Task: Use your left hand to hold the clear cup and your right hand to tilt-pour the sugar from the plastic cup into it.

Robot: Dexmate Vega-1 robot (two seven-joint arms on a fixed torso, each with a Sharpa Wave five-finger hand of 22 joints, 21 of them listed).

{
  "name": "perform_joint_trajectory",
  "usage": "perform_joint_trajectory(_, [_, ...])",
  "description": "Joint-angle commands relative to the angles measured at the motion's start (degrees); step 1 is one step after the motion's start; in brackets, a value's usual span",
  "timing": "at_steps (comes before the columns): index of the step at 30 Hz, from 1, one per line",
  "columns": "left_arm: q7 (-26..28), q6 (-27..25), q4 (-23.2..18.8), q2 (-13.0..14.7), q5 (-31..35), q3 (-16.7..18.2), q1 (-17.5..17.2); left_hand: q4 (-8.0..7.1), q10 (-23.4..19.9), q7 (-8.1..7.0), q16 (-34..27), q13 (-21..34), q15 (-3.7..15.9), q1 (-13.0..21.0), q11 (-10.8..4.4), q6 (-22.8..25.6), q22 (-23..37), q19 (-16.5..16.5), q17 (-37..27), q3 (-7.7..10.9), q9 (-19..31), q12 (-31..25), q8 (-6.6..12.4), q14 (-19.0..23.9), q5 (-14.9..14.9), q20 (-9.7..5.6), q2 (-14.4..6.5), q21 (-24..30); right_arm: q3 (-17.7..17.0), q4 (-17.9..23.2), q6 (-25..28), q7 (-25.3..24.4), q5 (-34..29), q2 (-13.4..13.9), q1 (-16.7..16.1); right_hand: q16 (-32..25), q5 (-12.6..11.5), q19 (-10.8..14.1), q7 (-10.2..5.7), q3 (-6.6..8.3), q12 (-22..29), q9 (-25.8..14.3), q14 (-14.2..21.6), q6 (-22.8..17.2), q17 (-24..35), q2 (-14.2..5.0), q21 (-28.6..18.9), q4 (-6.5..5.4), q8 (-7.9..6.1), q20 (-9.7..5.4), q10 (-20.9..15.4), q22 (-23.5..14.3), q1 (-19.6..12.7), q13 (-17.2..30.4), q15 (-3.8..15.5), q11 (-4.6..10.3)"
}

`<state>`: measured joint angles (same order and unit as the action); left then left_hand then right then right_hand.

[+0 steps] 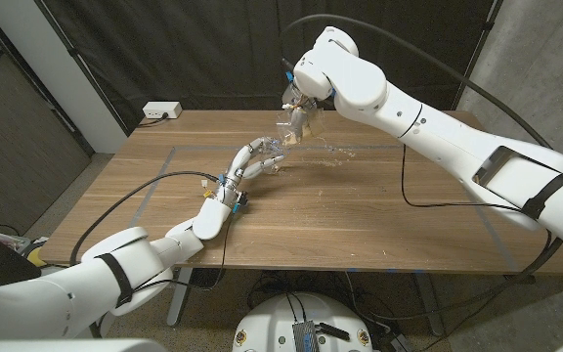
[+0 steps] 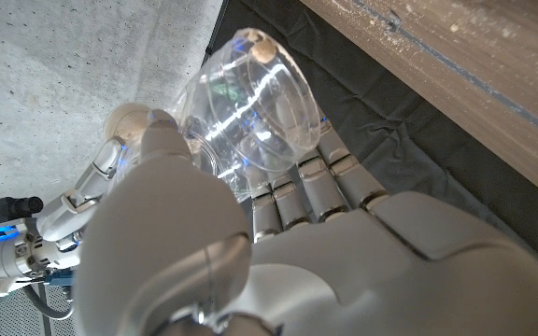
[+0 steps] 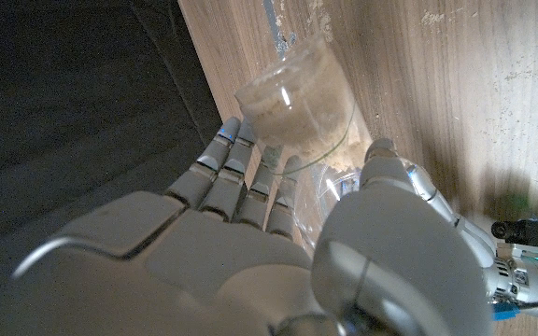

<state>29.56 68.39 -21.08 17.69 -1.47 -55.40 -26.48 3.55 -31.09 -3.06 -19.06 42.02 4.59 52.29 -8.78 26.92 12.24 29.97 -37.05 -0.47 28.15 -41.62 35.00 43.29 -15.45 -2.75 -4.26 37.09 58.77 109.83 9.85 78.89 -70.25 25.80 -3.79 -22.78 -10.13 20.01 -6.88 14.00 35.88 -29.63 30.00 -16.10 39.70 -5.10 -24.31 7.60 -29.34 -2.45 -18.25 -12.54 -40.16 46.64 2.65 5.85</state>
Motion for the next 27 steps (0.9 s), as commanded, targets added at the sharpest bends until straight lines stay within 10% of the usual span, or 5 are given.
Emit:
perform_joint_trajectory(1, [-1.2, 0.1, 0.1, 0.0, -1.1, 1.9, -5.1, 0.18, -0.7, 0.11, 0.2, 0.0, 6.75, -0.3, 0.09, 0.5, 0.1, 0.0, -0.2, -0.33, 0.1, 0.1, 0.45, 0.3, 0.1, -4.02, -0.5, 0.3, 0.8, -1.0, -3.8, 0.1, 0.2, 1.0, 1.4, 0.0, 0.0, -0.2, -0.48, 0.35, -0.2, -0.1, 0.4, -1.0, 0.3, -0.46, 0.3, 0.25, -0.47, 0.16, -0.6, -0.1, -0.5, 0.1, 10.65, 0.05])
perform_joint_trajectory(27, [-1.9, 0.0, 0.1, -0.6, -1.0, 1.9, -5.3, 0.02, -1.0, 0.05, 0.5, 0.1, 6.77, -0.1, 0.01, 1.0, 0.0, 0.2, -0.5, -0.87, 0.3, 0.1, 0.73, 0.7, 0.2, -4.19, -0.9, 0.6, 6.3, -0.2, -1.3, 0.1, 2.7, 3.2, 5.7, 0.1, 0.1, -0.1, -0.33, 0.49, -0.3, -0.1, 0.8, -1.6, 0.9, -0.47, 0.3, 0.37, -0.52, 0.24, -1.1, -0.2, -0.6, 0.2, 10.61, -0.03])
